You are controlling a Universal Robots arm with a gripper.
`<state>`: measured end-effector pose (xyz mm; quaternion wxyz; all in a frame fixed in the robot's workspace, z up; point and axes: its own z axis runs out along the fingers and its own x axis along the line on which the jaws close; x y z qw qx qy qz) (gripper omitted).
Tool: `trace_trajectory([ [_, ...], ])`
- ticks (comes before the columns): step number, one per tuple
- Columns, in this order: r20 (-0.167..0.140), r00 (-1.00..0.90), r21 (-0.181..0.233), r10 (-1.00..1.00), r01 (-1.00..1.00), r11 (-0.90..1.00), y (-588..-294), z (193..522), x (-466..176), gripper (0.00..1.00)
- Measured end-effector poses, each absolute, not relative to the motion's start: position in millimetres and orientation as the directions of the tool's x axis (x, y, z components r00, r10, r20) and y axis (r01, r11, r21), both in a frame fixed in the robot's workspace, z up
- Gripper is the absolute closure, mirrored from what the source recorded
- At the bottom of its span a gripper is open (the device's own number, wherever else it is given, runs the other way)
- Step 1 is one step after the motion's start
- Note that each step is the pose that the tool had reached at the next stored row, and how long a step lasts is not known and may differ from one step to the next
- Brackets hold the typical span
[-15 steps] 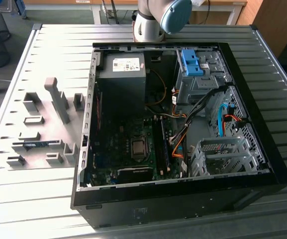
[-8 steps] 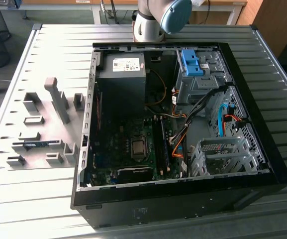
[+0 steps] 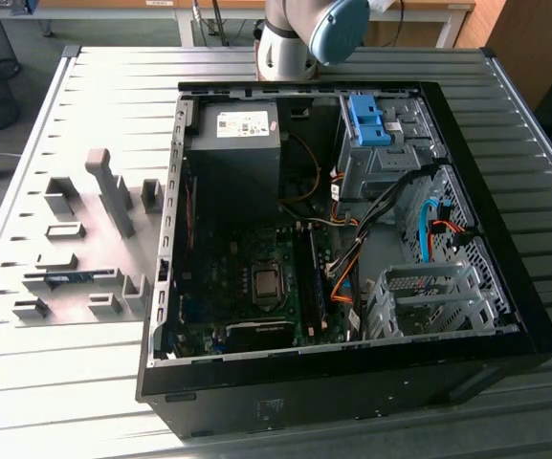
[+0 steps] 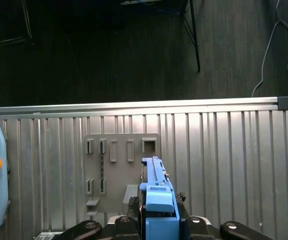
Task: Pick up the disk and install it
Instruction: 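Pick up the disk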
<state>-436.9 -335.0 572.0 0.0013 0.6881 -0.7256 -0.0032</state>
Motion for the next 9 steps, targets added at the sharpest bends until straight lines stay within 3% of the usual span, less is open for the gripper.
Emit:
trace_trajectory([
  [9, -0.002, -0.053, 0.007, -0.999, -0.999, 0.053, -350.5, 572.0, -436.9, 0.63],
])
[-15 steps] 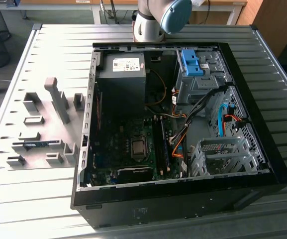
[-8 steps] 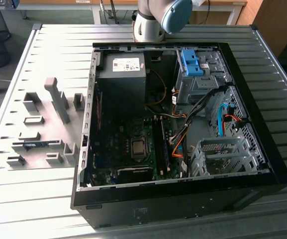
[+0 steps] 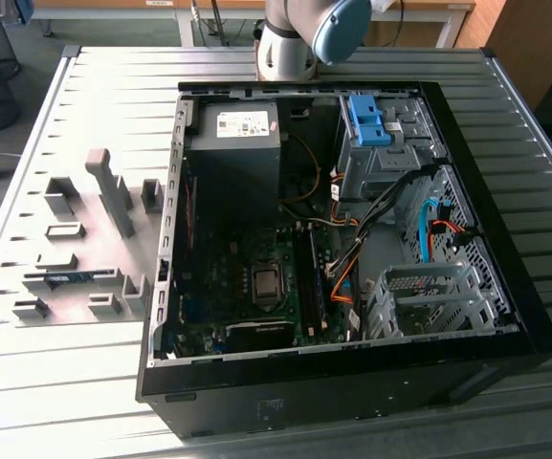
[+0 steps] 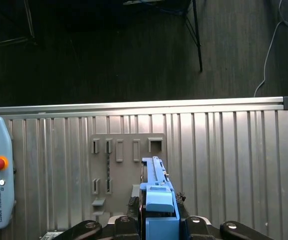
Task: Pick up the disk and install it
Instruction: 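Pick up the disk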
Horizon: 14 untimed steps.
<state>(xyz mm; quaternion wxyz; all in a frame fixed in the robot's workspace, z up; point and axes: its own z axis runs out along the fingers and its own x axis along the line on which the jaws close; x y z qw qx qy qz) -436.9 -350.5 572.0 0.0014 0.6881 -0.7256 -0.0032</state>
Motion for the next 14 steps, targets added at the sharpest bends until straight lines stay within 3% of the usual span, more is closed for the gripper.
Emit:
trace_trajectory([
  [14, -0.002, -0.053, 0.007, -0.999, -0.999, 0.053, -351.6, 572.0, -429.2, 0.63],
])
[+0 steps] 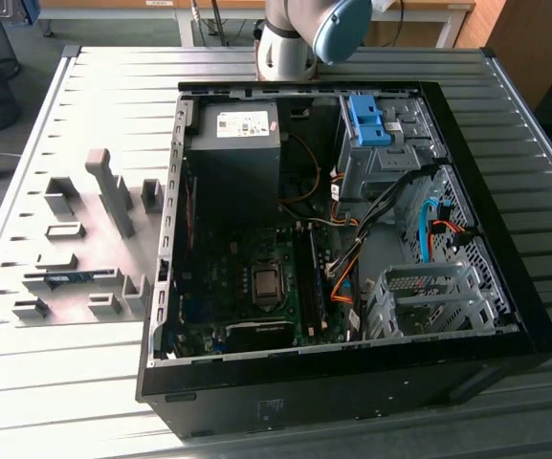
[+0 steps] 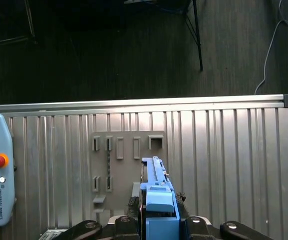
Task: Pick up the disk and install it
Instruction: 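Pick up the disk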
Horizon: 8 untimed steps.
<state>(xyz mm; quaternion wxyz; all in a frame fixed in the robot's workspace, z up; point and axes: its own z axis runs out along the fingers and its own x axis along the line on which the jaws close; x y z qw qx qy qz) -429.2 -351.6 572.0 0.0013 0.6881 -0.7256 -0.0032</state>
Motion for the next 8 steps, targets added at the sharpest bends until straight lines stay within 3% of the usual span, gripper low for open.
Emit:
trace_trajectory([
  [8, -0.002, -0.053, 0.007, -0.999, -0.999, 0.053, -351.6, 572.0, -421.2, 0.63],
])
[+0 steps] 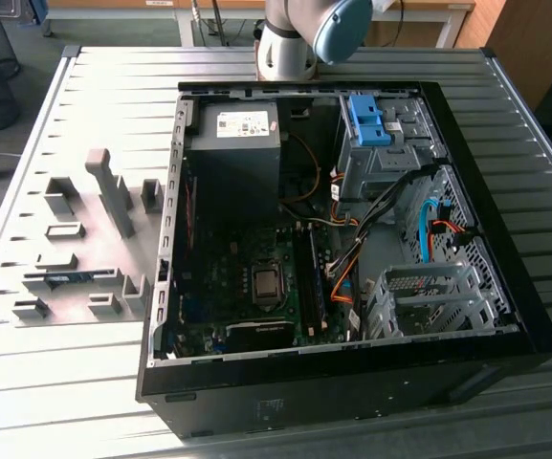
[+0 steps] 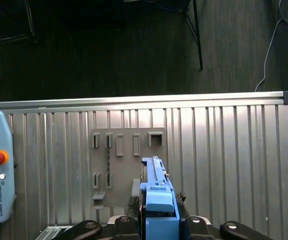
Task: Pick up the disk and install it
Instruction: 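Pick up the disk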
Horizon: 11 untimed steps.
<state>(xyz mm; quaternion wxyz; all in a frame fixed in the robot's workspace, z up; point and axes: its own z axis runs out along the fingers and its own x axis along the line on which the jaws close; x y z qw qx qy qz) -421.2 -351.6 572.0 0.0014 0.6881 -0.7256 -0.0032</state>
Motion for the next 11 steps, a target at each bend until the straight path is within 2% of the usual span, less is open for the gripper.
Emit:
trace_trajectory([
  [11, -0.002, -0.053, 0.007, -0.999, -0.999, 0.053, -351.6, 572.0, -411.6, 0.63],
])
